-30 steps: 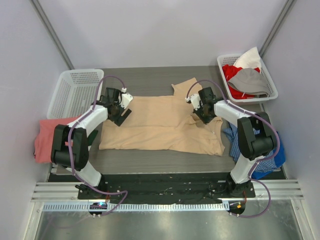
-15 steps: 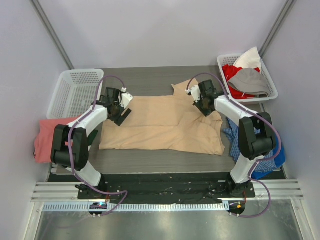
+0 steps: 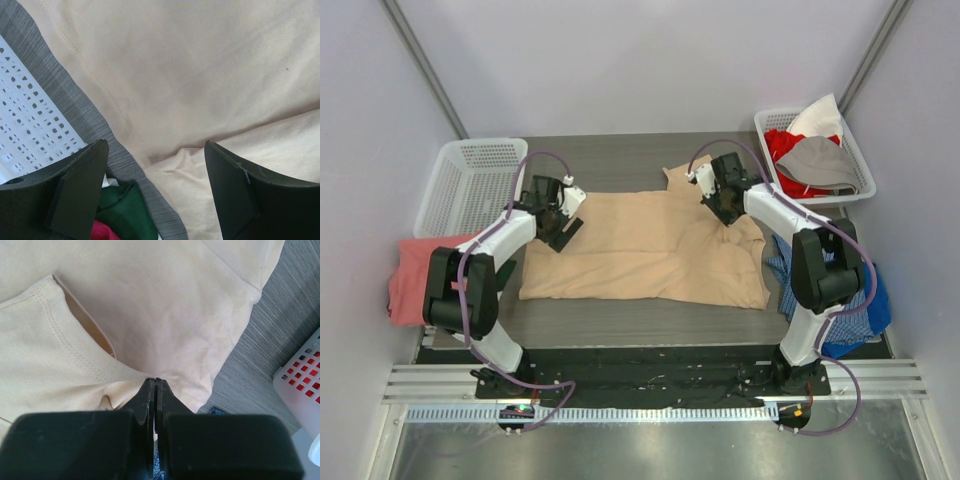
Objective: Fold and stack the t-shirts
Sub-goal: Fold the flattened tshirt in 1/3 of the way
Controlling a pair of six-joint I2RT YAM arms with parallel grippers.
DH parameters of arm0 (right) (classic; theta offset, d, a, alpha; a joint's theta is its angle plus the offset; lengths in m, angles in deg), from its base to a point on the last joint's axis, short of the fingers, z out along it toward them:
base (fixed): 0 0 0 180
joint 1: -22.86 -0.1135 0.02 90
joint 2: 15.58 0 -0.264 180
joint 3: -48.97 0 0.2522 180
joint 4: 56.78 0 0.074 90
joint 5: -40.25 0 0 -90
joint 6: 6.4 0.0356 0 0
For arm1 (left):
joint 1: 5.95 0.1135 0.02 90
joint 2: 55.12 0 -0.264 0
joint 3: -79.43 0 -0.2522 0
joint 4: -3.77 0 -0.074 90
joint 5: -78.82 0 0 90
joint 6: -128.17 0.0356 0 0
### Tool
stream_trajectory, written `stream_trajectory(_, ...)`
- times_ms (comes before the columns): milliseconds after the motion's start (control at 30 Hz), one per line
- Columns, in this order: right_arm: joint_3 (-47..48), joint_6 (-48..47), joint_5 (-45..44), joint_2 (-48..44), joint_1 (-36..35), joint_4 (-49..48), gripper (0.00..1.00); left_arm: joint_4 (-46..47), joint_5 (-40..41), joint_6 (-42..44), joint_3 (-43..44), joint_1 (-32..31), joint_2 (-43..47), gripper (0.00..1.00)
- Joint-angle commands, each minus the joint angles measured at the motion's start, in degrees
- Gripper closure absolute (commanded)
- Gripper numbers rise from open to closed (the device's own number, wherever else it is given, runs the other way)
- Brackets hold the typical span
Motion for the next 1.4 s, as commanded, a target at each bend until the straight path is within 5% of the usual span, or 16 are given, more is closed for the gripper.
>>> stream_trajectory(0, 2.9, -0.2, -2.1, 1.5, -0.5, -0.7, 0.99, 1.8, 0.0, 0.3, 0.0, -0.1, 0.3, 0.17)
stream_trajectory(733, 8.2, -3.1, -9.4, 5.3, -0.8, -1.9, 0.99, 2.0, -0.2, 0.2, -1.1, -0.1, 1.2, 0.17)
stream_trajectory(833, 7.8, -3.1, -10.8, 6.3, -0.7, -2.0, 0.86, 2.0, -0.3, 0.2, -1.1, -0.1, 1.3, 0.17)
stream_trajectory(900, 6.8, -3.2, -11.6, 6.4, -0.8, -2.1, 0.66, 1.9, -0.3, 0.3, -1.0, -0.1, 1.3, 0.17)
stream_trajectory(1067, 4.4, -3.3, -12.5, 5.0, -0.8, -3.5, 0.5, 1.8, -0.3, 0.2, -0.8, -0.1, 1.6, 0.17)
stream_trajectory(1367, 6.0, -2.1, -14.2, 3.6, -0.6, -5.7, 0.47, 2.1, -0.4, -1.6, 0.9, -0.1, 1.4, 0.17)
